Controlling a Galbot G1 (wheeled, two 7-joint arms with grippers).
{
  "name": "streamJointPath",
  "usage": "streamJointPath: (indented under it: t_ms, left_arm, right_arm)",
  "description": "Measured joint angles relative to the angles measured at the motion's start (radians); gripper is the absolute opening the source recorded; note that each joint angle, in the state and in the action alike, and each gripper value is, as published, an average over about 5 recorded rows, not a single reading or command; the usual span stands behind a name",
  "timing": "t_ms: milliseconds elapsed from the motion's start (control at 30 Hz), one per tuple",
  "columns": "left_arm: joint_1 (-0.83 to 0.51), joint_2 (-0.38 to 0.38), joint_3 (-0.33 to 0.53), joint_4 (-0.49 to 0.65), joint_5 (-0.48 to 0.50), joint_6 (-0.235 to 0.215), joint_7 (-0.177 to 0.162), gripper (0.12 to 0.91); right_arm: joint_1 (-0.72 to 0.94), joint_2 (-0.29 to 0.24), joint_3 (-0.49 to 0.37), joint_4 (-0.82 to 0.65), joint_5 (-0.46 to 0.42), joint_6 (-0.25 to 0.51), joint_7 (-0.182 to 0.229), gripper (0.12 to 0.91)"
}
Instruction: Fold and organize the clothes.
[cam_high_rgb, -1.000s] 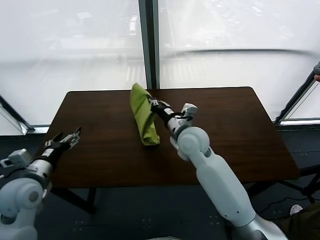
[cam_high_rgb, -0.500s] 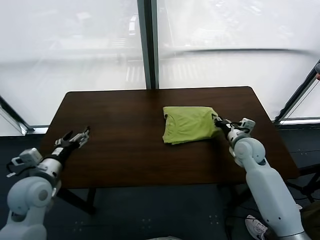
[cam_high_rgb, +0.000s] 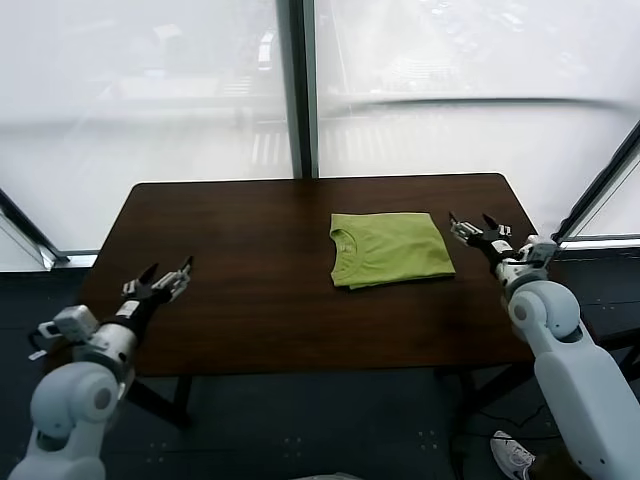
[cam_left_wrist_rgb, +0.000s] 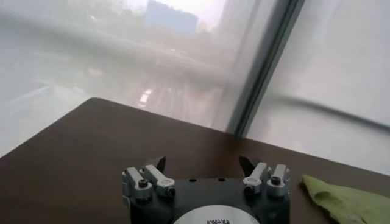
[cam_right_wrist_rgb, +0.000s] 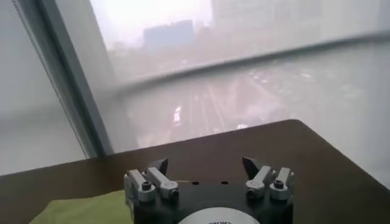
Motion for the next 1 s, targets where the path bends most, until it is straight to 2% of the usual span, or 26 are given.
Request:
streamJointPath:
  t_ms: [133,200,300,433,600,800,1000]
  left_arm:
    - [0.015,-0.003,0.031,0.01,0.092,-0.069,0.045,0.907]
    - [0.027,0.0,0.045,0.013,0.144,-0.106,0.063,0.907]
    - [0.051,0.01,0.062,0.01,0.218,-0.158,0.082,0.907]
    - [0.092,0.034,0.072,-0.003,0.275,-0.229,0.089,0.907]
    - [0.16,0.08,0.059,-0.034,0.281,-0.278,0.089,0.907]
    - [0.277,0.123,0.041,-0.083,0.279,-0.363,0.066,0.907]
    - [0.425,0.146,0.014,-0.137,0.233,-0.379,0.054,0.907]
  right_arm:
    - [-0.06,-0.006,-0.003,-0.013,-0.098,0.174,-0.025,0.907]
    - [-0.089,-0.004,0.0,-0.012,-0.139,0.245,-0.018,0.907]
    - [-0.129,0.003,0.009,-0.001,-0.199,0.315,0.016,0.907]
    - [-0.183,0.016,0.034,0.041,-0.258,0.337,0.083,0.907]
    - [-0.289,0.033,0.091,0.139,-0.285,0.335,0.139,0.907]
    - [-0.488,0.073,0.185,0.264,-0.293,0.346,0.142,0.907]
    - [-0.676,0.114,0.258,0.338,-0.301,0.377,0.119,0.907]
